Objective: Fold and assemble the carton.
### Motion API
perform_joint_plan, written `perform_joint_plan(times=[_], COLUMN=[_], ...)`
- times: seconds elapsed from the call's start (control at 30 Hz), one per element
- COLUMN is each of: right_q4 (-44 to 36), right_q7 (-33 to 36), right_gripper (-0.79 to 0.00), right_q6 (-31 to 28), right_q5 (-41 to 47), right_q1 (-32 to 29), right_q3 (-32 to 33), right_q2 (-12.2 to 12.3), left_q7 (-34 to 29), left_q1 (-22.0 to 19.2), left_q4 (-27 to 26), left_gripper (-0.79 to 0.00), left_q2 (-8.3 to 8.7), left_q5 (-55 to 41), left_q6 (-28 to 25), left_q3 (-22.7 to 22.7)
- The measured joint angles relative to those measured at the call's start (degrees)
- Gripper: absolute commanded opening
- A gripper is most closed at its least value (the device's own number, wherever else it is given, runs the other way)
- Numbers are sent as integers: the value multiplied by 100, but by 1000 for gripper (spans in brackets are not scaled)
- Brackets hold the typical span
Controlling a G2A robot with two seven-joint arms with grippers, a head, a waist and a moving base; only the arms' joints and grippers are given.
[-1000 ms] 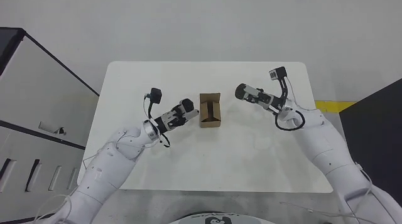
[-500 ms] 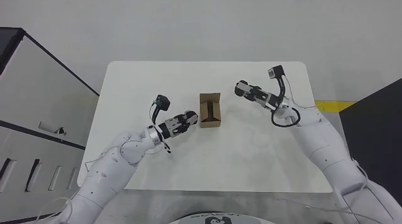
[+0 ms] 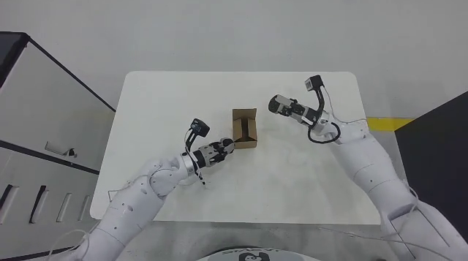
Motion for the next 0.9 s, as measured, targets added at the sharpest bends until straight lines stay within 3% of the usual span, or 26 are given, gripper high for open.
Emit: perform_joint_plan(times=[0.53, 0.9], right_q4=[1284, 1699], right_q7=[471, 903], right_gripper=[0, 0], right_q6=[-281, -352], right_q5=[572, 781], right_q1=[778, 865], right_q3=[-721, -745], right_q2=[-619, -759], left_q7=[284, 654], left_q1=[-255, -296], left_q4=[344, 401], left_gripper=[-785, -785], left_q2=[-151, -189], left_q5=[90, 138], left_q6=[-42, 126], left_q3=[299, 205])
